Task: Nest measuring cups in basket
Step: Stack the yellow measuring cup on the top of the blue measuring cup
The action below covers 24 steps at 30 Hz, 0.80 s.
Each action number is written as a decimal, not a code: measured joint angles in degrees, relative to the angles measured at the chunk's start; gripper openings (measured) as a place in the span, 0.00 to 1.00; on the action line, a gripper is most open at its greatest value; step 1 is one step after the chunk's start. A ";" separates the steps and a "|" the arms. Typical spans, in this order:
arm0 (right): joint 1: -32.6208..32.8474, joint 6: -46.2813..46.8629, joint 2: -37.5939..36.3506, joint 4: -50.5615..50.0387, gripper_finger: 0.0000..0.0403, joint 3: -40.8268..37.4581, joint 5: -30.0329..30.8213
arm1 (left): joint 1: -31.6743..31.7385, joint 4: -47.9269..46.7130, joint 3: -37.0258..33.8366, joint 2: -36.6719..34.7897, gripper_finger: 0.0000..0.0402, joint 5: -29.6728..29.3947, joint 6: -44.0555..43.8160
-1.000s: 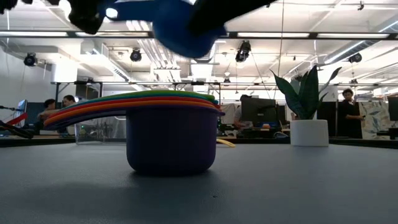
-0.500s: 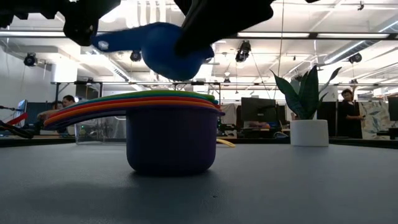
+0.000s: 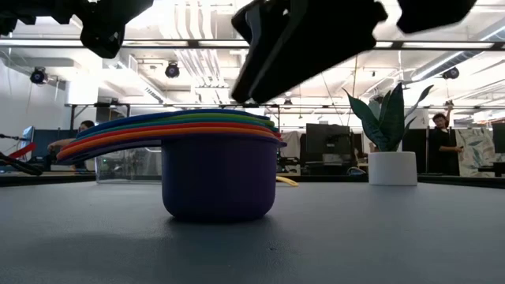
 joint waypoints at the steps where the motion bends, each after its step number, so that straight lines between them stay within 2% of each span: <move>1: 0.01 0.02 -0.36 -0.06 0.34 0.20 -0.02 | 0.00 0.00 0.00 0.00 0.58 0.00 0.00; 3: 0.00 0.04 -1.34 -0.84 0.36 0.34 0.95 | 0.00 0.02 0.00 0.10 0.58 0.00 0.00; 7: -1.01 1.86 -3.85 -3.20 0.37 0.19 7.31 | 0.00 0.56 0.02 1.04 0.58 -0.02 0.00; 12: -5.70 1.02 -8.39 -3.33 0.36 -2.57 7.19 | 0.24 1.30 0.09 1.99 0.58 -0.06 -0.01; 18: -18.84 3.25 -15.73 2.00 0.37 -13.22 7.08 | 0.26 2.08 0.09 2.29 0.58 -1.00 0.04; 22: -28.35 4.99 -20.41 12.26 0.36 -22.12 6.44 | 0.33 2.16 0.09 2.42 0.58 -1.57 0.55; 24: -32.98 5.46 -21.89 19.00 0.36 -26.63 3.68 | 0.46 2.20 0.09 2.47 0.58 -2.37 0.78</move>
